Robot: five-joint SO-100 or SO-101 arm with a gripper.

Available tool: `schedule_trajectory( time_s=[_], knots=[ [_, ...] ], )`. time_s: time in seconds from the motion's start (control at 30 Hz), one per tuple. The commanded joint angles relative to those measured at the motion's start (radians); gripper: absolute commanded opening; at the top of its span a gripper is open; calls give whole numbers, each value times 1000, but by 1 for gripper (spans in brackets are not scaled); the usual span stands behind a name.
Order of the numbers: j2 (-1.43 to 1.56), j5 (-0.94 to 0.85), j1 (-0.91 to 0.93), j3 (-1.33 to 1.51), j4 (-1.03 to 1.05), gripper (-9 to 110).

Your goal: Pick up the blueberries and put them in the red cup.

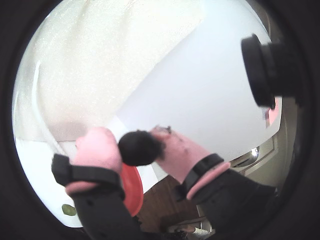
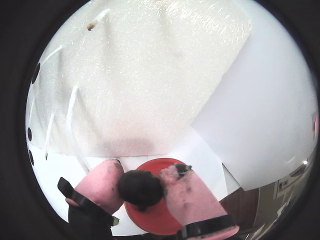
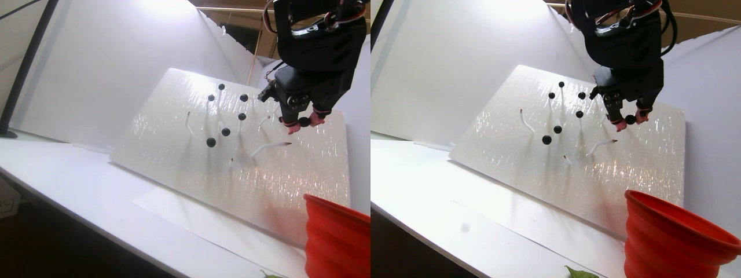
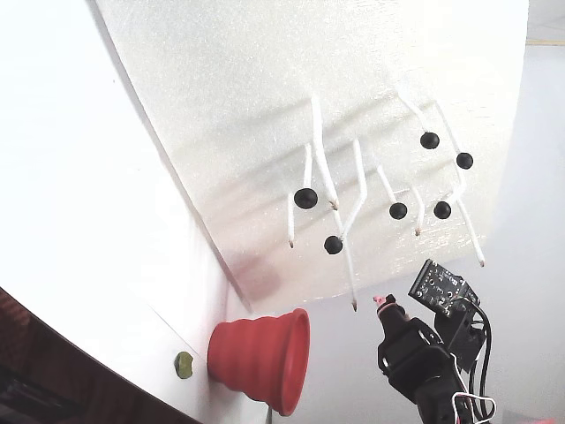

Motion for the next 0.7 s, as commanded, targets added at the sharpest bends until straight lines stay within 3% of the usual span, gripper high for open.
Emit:
schedule_trajectory(
  time_s=[0.0,0.67],
  knots=[
    [202,-8,78,-17,-9,12],
    [183,37,192,26,-8,12]
  ],
)
